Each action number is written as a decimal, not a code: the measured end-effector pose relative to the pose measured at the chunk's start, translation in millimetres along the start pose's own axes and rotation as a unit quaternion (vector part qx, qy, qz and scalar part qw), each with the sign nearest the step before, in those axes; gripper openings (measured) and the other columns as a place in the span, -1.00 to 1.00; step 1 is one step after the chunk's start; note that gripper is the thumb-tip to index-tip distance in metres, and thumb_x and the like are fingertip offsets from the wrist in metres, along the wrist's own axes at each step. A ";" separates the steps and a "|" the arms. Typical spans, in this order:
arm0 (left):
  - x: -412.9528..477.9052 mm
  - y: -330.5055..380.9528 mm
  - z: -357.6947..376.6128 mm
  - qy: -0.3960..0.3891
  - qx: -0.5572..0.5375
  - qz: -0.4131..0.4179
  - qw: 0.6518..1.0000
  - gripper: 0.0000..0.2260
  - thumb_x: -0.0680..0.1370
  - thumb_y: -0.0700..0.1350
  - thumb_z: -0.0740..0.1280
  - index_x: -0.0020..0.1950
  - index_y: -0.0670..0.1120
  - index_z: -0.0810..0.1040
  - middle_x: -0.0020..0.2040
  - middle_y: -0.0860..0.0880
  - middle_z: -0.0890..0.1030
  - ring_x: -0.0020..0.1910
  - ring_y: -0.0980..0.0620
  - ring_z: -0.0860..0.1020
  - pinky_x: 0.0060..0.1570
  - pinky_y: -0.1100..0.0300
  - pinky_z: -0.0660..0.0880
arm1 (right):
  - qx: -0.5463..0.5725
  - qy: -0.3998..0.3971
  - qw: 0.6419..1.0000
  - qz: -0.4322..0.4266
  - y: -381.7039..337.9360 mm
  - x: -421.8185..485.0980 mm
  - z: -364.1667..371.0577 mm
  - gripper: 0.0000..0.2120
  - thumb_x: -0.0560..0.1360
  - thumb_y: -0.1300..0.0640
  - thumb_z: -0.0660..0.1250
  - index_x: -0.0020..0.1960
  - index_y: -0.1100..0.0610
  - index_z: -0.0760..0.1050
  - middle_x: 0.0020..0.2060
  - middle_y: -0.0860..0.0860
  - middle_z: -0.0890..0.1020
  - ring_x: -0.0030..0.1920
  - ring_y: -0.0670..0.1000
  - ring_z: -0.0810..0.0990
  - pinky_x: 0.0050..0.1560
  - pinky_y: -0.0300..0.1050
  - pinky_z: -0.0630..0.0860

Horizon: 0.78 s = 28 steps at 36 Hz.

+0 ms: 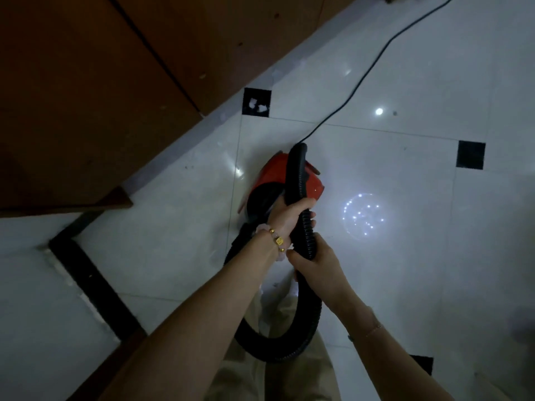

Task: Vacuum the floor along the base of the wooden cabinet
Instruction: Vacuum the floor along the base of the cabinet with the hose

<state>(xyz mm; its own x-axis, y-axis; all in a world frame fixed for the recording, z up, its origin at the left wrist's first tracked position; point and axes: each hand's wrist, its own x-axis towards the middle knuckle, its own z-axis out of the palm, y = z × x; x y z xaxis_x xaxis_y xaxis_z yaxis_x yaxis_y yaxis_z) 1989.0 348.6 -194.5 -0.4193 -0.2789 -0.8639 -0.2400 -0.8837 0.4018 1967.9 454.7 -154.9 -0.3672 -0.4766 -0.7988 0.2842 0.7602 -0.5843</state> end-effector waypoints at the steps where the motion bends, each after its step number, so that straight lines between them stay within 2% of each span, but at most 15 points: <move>1: -4.2 0.0 -6.1 0.009 0.004 0.014 1.000 -0.92 0.51 -0.25 0.35 -0.14 -0.10 0.50 -0.33 -0.07 0.48 -0.48 0.10 0.48 -0.47 0.26 0.50 | -0.014 -0.003 1.000 -0.008 0.6 -1.9 5.3 -0.84 0.43 0.19 0.35 -0.01 0.11 0.44 -0.28 0.09 0.58 -0.36 -0.02 0.56 -0.33 -0.18 0.49; 4: -19.9 3.1 -21.4 0.028 -0.011 0.045 0.999 -0.91 0.51 -0.25 0.35 -0.16 -0.10 0.51 -0.38 -0.04 0.50 -0.46 0.07 0.48 -0.45 0.24 0.50 | -0.039 -0.025 0.998 -0.035 0.1 -9.2 18.3 -0.84 0.44 0.23 0.34 -0.05 0.04 0.42 -0.26 0.04 0.56 -0.26 0.02 0.54 -0.23 -0.08 0.50; 7: -33.7 4.0 -35.6 0.042 -0.042 0.060 0.996 -0.86 0.52 -0.27 0.34 -0.24 -0.14 0.52 -0.48 -0.02 0.52 -0.52 0.08 0.48 -0.49 0.26 0.50 | -0.079 -0.050 0.993 -0.066 -1.6 -15.8 27.0 -0.79 0.46 0.23 0.34 0.03 0.05 0.40 -0.29 -0.09 0.52 -0.27 -0.07 0.52 -0.24 -0.25 0.47; 9: -40.3 2.0 -45.5 0.054 -0.065 0.050 0.995 -0.84 0.52 -0.26 0.33 -0.27 -0.16 0.51 -0.44 -0.04 0.51 -0.50 0.08 0.48 -0.49 0.27 0.50 | -0.119 -0.068 0.988 -0.078 -1.4 -17.9 31.1 -0.77 0.46 0.24 0.33 0.06 0.06 0.37 -0.30 -0.14 0.48 -0.30 -0.14 0.48 -0.30 -0.37 0.38; 13: -52.3 -3.2 -65.9 0.085 -0.140 0.017 0.986 -0.82 0.52 -0.25 0.33 -0.28 -0.17 0.45 -0.46 -0.07 0.48 -0.56 0.06 0.47 -0.52 0.29 0.50 | -0.210 -0.108 0.968 -0.083 0.1 -18.8 38.3 -0.74 0.47 0.24 0.32 0.08 0.04 0.34 -0.24 -0.17 0.46 -0.17 -0.06 0.51 -0.24 -0.37 0.39; 15: -54.9 -5.7 -78.8 0.123 -0.182 0.029 0.975 -0.82 0.50 -0.26 0.34 -0.30 -0.18 0.45 -0.48 -0.07 0.48 -0.57 0.05 0.47 -0.52 0.28 0.50 | -0.247 -0.131 0.956 -0.089 -0.2 -19.2 42.8 -0.72 0.46 0.24 0.33 0.10 0.04 0.36 -0.21 -0.16 0.46 -0.09 -0.02 0.50 -0.21 -0.36 0.38; 19: -58.9 -8.4 -110.5 0.184 -0.238 0.065 0.951 -0.82 0.47 -0.29 0.36 -0.32 -0.21 0.46 -0.48 -0.09 0.48 -0.50 0.00 0.49 -0.48 0.23 0.53 | -0.311 -0.158 0.932 -0.100 -2.9 -18.6 57.9 -0.59 0.44 0.22 0.34 0.27 0.13 0.39 -0.04 -0.02 0.53 -0.04 -0.01 0.50 -0.10 -0.22 0.38; 21: -60.9 -9.7 -124.7 0.199 -0.248 0.073 0.945 -0.82 0.46 -0.30 0.38 -0.32 -0.22 0.45 -0.50 -0.10 0.50 -0.51 -0.01 0.51 -0.46 0.21 0.54 | -0.328 -0.162 0.925 -0.102 -2.0 -16.6 66.0 -0.58 0.43 0.20 0.35 0.28 0.11 0.39 -0.04 -0.01 0.54 -0.06 0.00 0.52 -0.11 -0.22 0.39; 25: -61.6 -17.7 -156.3 0.216 -0.256 0.095 0.937 -0.88 0.46 -0.31 0.38 -0.19 -0.22 0.45 -0.56 -0.08 0.52 -0.56 0.00 0.52 -0.46 0.20 0.54 | -0.376 -0.166 0.904 -0.116 4.0 -11.8 87.5 -0.70 0.42 0.18 0.35 0.11 0.06 0.36 -0.17 -0.04 0.51 -0.15 0.00 0.50 -0.32 -0.33 0.29; 28: -57.3 -23.6 -174.4 0.231 -0.238 0.106 0.938 -0.82 0.47 -0.31 0.36 -0.01 -0.23 0.39 -0.57 -0.07 0.50 -0.61 0.03 0.50 -0.50 0.23 0.51 | -0.397 -0.171 0.895 -0.112 9.4 -9.5 101.7 -0.68 0.42 0.18 0.35 0.15 0.10 0.39 -0.15 -0.01 0.54 -0.14 0.02 0.53 -0.27 -0.26 0.36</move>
<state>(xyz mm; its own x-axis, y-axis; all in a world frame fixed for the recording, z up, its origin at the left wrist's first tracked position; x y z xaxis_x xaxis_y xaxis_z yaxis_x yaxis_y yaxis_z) 2171.4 319.9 -207.4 0.0358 -0.5025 -0.8638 0.2690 -0.8276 0.4926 2064.1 421.5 -167.5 -0.0051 -0.6604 -0.7509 -0.5313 0.6380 -0.5574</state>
